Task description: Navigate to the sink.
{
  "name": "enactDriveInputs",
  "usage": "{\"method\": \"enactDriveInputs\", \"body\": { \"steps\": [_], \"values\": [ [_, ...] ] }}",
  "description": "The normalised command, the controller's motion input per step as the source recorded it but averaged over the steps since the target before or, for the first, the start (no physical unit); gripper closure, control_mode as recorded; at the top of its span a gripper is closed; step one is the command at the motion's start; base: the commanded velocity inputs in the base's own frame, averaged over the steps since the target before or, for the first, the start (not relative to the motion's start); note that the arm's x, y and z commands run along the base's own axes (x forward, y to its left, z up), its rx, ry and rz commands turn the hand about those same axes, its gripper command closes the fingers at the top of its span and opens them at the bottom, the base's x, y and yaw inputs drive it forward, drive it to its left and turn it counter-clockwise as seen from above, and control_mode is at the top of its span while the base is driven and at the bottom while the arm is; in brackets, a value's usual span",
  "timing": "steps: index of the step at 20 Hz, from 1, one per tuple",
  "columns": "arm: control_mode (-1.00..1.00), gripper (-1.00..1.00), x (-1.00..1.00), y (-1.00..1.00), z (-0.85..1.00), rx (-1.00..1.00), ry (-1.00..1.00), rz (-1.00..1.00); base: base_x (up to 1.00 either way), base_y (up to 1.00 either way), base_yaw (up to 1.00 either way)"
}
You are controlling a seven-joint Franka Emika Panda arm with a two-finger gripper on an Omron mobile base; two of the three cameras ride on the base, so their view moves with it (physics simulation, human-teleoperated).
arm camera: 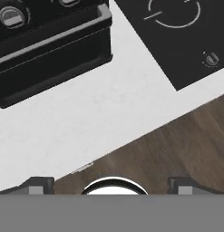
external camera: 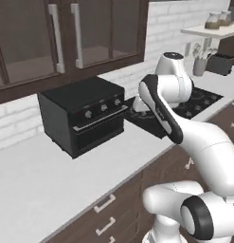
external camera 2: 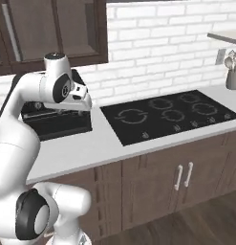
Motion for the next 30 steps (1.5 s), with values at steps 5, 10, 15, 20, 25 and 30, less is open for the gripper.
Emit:
{"method": "enactDriveInputs", "body": {
  "steps": [5,10,15,20,25,30],
  "values": [
    [1.0,-1.0,0.0,0.0,0.0,0.0,0.0,0.0,0.01,-0.8,-0.53],
    [1.0,-1.0,0.0,0.0,0.0,0.0,0.0,0.0,0.08,-0.68,-0.61],
    [1.0,-1.0,0.0,0.0,0.0,0.0,0.0,0.0,0.01,-0.54,-0.64],
    [1.0,-1.0,0.0,0.0,0.0,0.0,0.0,0.0,0.0,-0.47,-0.66],
    [1.0,-1.0,0.0,0.0,0.0,0.0,0.0,0.0,0.0,-0.3,-0.7],
    [1.0,-1.0,0.0,0.0,0.0,0.0,0.0,0.0,0.04,-0.25,-0.68]
  ]
}}
